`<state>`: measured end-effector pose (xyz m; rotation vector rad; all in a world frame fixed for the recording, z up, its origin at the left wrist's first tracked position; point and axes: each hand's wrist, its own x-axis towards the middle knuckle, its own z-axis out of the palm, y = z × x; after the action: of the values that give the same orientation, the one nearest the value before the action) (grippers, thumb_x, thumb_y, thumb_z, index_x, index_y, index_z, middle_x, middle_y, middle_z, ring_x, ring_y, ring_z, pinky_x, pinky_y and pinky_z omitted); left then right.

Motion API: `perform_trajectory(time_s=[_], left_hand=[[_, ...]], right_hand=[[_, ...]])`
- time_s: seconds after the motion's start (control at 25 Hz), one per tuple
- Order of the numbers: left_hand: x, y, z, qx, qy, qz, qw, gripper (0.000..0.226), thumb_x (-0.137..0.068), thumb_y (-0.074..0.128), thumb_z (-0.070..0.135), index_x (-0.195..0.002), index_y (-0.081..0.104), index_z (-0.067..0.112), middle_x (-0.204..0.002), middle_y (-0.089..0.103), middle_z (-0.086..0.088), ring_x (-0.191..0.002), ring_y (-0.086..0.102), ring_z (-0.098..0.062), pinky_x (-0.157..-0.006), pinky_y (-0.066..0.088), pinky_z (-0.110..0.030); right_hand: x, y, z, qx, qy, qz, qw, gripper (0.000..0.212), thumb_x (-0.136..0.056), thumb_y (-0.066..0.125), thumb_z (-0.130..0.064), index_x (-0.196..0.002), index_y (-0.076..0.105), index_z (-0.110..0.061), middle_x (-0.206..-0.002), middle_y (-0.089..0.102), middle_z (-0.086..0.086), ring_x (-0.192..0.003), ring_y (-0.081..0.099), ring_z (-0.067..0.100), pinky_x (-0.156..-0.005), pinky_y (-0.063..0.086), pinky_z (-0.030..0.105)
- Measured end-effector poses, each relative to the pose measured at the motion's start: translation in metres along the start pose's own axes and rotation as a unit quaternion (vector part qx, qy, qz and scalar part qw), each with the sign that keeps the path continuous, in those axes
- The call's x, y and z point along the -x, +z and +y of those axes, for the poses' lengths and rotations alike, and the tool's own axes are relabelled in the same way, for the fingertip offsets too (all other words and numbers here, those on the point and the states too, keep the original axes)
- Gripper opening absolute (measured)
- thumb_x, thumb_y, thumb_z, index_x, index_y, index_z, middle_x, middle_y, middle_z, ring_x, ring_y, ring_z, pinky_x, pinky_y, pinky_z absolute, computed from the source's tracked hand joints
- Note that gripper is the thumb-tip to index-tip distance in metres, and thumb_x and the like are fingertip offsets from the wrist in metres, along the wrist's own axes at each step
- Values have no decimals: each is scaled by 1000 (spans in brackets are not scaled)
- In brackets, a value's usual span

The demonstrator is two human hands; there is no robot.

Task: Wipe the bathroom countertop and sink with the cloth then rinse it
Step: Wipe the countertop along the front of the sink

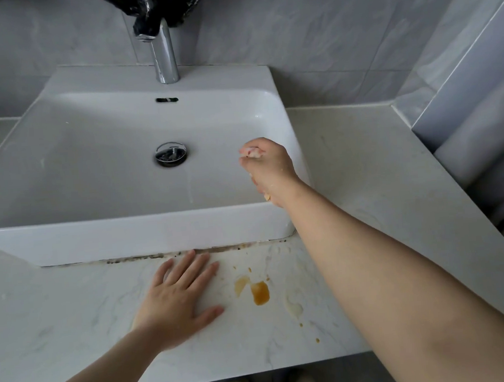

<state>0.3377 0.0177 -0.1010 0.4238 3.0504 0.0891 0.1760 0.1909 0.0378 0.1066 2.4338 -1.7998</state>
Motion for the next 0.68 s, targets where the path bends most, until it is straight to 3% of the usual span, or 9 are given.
perform_trajectory(time_s=[0.08, 0.2, 0.36, 0.56, 0.68], left_hand=[[0, 0, 0, -2, -3, 2, 1000, 71, -87, 18, 70, -138, 39, 25, -141, 46, -1, -134, 26, -18, -109, 10, -37], [1, 1, 0, -3, 0, 4, 1000, 71, -87, 18, 69, -138, 38, 25, -141, 46, -1, -134, 26, -19, -109, 10, -37], [1, 2, 0, -15, 2, 8, 1000, 71, -87, 18, 69, -139, 37, 24, -142, 45, -1, -135, 26, -19, -109, 10, -38], [0, 3, 0, -21, 3, 12, 1000, 71, -88, 18, 68, -140, 36, 24, -143, 44, -1, -136, 25, -20, -109, 11, -39], [0, 2, 1, -23, 4, 10, 1000, 71, -88, 18, 68, -140, 37, 23, -143, 43, -1, -136, 24, -20, -109, 11, -39]], right_hand=[[1, 0, -3, 41, -9, 16, 999, 25, -83, 66, -21, -64, 51, -22, -62, 50, -9, -50, 42, 11, -34, 30, 16], [3, 4, -5, 87, -15, 33, 996, 38, -85, 63, -31, -58, 42, -16, -59, 49, -5, -56, 43, 17, -30, 28, 13], [4, 6, -6, 109, -4, 36, 993, 27, -83, 45, -16, -57, 40, -15, -59, 46, 2, -56, 38, 23, -29, 23, 10], [7, 8, -11, 136, -14, 20, 990, 38, -83, 45, -13, -54, 20, -19, -54, 24, 0, -54, 19, 21, -47, 16, 25], [10, 7, -13, 131, -5, 22, 991, 40, -83, 44, -13, -54, 19, -20, -53, 20, -2, -50, 17, 20, -43, 14, 22]])
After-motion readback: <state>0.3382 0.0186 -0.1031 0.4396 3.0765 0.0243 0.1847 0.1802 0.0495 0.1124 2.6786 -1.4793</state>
